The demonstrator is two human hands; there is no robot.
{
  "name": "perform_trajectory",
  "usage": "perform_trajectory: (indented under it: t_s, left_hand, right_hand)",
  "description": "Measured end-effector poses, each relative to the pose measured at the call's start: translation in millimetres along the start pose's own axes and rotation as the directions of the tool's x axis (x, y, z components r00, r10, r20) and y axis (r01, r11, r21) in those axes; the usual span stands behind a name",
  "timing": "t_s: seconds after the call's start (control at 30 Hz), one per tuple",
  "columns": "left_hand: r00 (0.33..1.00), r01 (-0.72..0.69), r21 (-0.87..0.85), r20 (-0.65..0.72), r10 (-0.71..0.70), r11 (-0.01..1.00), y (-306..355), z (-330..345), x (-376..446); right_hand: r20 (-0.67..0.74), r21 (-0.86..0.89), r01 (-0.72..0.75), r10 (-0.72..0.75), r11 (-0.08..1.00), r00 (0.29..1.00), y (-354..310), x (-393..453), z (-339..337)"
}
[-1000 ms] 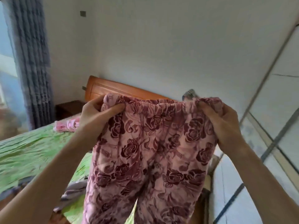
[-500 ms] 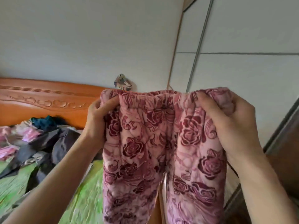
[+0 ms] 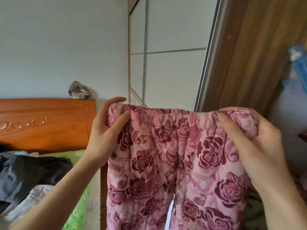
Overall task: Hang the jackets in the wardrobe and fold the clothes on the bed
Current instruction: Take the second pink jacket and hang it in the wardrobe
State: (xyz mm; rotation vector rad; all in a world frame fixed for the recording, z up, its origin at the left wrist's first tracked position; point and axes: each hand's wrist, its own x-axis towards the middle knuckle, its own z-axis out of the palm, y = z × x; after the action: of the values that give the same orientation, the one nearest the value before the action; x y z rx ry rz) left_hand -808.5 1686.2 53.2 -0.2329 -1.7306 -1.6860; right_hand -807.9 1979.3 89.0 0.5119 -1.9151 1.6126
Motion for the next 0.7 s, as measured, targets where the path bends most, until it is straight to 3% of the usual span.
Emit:
perform_trajectory:
  t_s: [0.27,0.4,0.7]
  left_hand:
    - [0.977,-0.209,0.104,0.069,0.203,0.972,16,54,-12]
    - [0.927,-0.365,0.185,0.16,0.339,0.912,25,75,-4]
    - [0.866,-0.426,-0.095,0.244,0.436,0.9,35,143,32]
  right_hand:
    - [-0.164,-0.028,0.023,-0.027,0.999,0.986,-2,-11,-67]
    - [-0.237,-0.04,0.032,-0.04,0.999,0.971,-12,-11,-95]
    - [-0.328,-0.214,0.003,-0.075,0.977,0.942,-31,4,-141]
